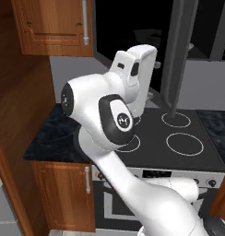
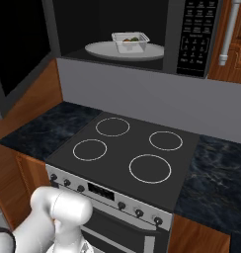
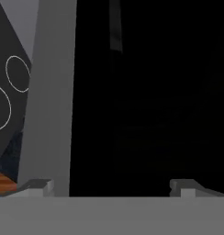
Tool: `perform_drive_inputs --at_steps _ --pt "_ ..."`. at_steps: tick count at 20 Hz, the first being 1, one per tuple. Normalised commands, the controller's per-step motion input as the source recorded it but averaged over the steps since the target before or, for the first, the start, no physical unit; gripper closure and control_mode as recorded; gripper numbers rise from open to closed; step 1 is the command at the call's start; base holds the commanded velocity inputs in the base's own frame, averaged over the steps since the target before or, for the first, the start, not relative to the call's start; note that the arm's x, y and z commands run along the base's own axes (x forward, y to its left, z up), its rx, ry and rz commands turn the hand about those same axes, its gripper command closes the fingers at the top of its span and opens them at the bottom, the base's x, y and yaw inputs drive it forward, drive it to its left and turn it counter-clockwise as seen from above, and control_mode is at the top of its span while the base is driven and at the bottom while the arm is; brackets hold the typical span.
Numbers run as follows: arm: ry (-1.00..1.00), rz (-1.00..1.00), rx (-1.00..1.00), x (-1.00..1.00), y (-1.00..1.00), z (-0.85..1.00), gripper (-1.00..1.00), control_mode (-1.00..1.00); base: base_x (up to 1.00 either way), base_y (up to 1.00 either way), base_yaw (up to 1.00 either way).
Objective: Place the tupperware containing the chicken drumstick and squash meal in the microwave. Close the microwave door and press the start button to reheat the meal.
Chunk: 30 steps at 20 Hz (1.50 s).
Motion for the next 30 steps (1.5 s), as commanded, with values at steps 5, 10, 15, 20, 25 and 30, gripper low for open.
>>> perform_drive_inputs --at_steps 5,10,15,20,25,30 --pt "0.0 -0.03 0.1 0.07 -0.91 -0.02 -1.0 -1.0 0.0 0.0 0.0" --pt "0.0 0.0 0.03 0.35 -0.57 0.07 -1.0 -1.0 0.0 0.0 0.0" --pt "0.0 0.07 0.0 0.58 -0.27 0.31 -1.0 -1.0 0.0 0.0 0.0" --pt "0.0 0.13 0.0 0.69 -0.12 0.11 -1.0 -1.0 0.0 0.0 0.0" --pt "0.0 0.15 0.0 0.74 -0.13 0.0 -1.0 -1.0 0.0 0.0 0.0" --pt "0.0 0.13 0.0 0.77 -0.16 0.0 -1.0 -1.0 0.0 0.0 0.0"
